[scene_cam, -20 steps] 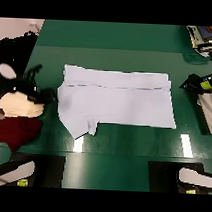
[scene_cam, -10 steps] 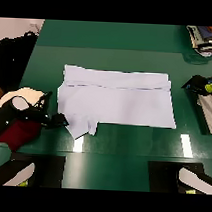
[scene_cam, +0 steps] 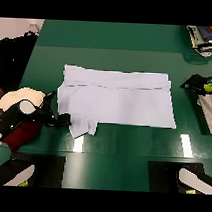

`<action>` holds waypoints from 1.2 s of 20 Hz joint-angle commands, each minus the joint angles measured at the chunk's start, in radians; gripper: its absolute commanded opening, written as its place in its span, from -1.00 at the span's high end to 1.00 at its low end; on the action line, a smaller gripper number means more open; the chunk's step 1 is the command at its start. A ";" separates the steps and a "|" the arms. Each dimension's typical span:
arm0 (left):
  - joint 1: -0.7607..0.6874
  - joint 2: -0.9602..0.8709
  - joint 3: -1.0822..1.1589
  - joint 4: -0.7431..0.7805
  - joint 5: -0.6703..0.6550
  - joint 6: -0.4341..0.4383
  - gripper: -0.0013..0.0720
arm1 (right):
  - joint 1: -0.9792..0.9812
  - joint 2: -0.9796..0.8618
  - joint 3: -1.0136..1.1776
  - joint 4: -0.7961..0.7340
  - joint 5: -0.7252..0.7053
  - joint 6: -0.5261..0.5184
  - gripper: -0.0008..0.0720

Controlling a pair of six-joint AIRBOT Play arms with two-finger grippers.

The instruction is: Fold the shirts.

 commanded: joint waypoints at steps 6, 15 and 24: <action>-0.004 0.002 0.128 -0.045 -0.042 0.048 0.90 | -0.084 0.053 -0.189 -0.035 0.117 -0.025 -0.14; -0.004 0.002 0.205 -0.049 -0.046 0.079 0.90 | -0.218 0.024 -0.575 -0.030 0.016 -0.083 -0.14; -0.004 0.002 0.205 -0.048 -0.047 0.079 0.90 | -0.115 -0.009 -0.582 -0.024 -0.121 -0.033 -0.13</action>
